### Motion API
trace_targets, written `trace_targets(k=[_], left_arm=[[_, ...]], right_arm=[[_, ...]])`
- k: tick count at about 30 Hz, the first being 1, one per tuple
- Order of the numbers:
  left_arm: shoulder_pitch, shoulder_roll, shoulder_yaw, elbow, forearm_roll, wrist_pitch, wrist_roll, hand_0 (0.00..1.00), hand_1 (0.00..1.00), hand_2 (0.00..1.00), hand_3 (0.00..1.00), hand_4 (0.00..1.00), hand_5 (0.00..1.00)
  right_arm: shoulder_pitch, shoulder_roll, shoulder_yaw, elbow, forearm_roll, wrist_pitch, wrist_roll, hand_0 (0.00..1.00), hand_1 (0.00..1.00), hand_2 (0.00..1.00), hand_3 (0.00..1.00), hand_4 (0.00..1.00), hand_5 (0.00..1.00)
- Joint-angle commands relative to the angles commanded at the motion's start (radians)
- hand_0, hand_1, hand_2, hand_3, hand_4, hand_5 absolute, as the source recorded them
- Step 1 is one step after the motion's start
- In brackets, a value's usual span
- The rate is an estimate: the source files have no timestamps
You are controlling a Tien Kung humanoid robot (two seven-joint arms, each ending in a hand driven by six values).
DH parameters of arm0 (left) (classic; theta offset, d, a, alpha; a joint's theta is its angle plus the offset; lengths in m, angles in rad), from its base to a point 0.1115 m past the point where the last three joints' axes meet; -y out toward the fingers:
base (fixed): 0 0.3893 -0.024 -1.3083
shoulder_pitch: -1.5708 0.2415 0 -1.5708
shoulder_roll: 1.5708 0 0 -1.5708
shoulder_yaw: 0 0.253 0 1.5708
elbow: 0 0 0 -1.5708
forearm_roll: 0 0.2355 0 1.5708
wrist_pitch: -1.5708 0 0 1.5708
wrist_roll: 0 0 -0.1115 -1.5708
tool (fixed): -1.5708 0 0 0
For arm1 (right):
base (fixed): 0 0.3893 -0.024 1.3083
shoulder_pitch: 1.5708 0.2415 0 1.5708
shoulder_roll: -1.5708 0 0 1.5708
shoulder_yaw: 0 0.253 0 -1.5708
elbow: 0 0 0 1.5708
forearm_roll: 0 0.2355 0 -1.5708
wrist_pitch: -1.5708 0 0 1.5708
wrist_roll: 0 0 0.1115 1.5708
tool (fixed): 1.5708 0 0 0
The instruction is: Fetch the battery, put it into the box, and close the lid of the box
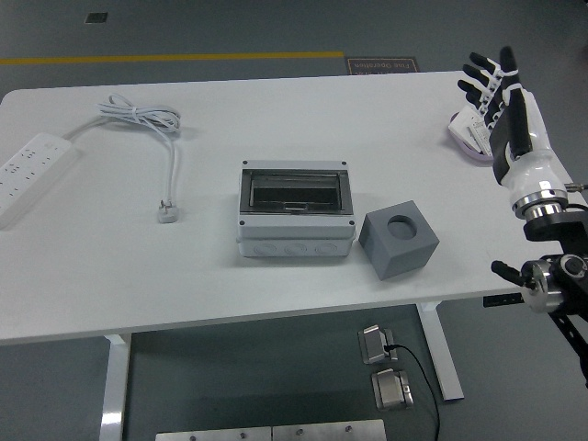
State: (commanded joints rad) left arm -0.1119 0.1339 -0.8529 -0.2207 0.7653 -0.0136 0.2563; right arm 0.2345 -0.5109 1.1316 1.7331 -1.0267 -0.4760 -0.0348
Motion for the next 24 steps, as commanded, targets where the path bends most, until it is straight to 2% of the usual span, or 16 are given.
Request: trace_targets(k=[3, 4, 6, 9, 10, 11, 17, 24], left_arm=[[-0.001, -0.001, 0.002, 0.001, -0.003, 0.0, -0.002, 0.633, 0.664, 0.621, 0.613, 0.619, 0.206], [-0.002, -0.001, 0.003, 0.001, -0.005, 0.001, -0.002, 0.633, 0.664, 0.621, 0.612, 0.619, 0.205], [-0.002, -0.001, 0.005, 0.001, -0.007, 0.001, -0.003, 0.633, 0.664, 0.621, 0.612, 0.619, 0.205], [-0.003, -0.002, 0.007, 0.001, -0.01, 0.001, -0.004, 0.633, 0.664, 0.621, 0.612, 0.619, 0.205], [-0.003, -0.003, 0.008, 0.001, -0.011, 0.001, -0.004, 0.633, 0.664, 0.621, 0.613, 0.62, 0.205], [-0.003, -0.003, 0.007, 0.001, -0.01, 0.001, -0.004, 0.633, 0.664, 0.621, 0.613, 0.62, 0.205], [-0.003, -0.004, 0.004, 0.001, -0.008, 0.001, -0.003, 0.633, 0.664, 0.621, 0.613, 0.619, 0.203], [-0.005, -0.003, 0.007, 0.001, -0.011, 0.001, -0.004, 0.633, 0.664, 0.621, 0.613, 0.62, 0.204]], right_arm=[[0.007, -0.012, -0.006, -0.006, -0.112, 0.052, -0.083, 0.946, 0.822, 0.832, 0.817, 0.903, 0.998], [0.01, -0.017, -0.011, -0.01, -0.154, 0.072, -0.115, 0.998, 0.968, 0.927, 0.912, 0.918, 0.997], [0.016, -0.027, -0.022, -0.016, -0.23, 0.105, -0.173, 0.998, 0.968, 0.927, 0.912, 0.918, 0.997], [0.019, -0.038, -0.033, -0.027, -0.342, 0.11, -0.245, 0.998, 0.968, 0.927, 0.912, 0.918, 0.997], [0.019, -0.04, -0.033, -0.03, -0.384, 0.103, -0.267, 0.998, 0.998, 0.992, 0.97, 0.957, 0.998], [0.019, -0.042, -0.03, -0.033, -0.42, 0.095, -0.284, 0.998, 0.998, 0.992, 0.97, 0.957, 0.998], [0.024, -0.045, -0.012, -0.044, -0.656, 0.071, -0.308, 0.998, 0.998, 0.998, 0.986, 0.96, 0.998], [0.026, -0.048, 0.004, -0.055, -0.898, 0.066, -0.306, 0.998, 0.998, 0.998, 0.987, 0.963, 0.998]])
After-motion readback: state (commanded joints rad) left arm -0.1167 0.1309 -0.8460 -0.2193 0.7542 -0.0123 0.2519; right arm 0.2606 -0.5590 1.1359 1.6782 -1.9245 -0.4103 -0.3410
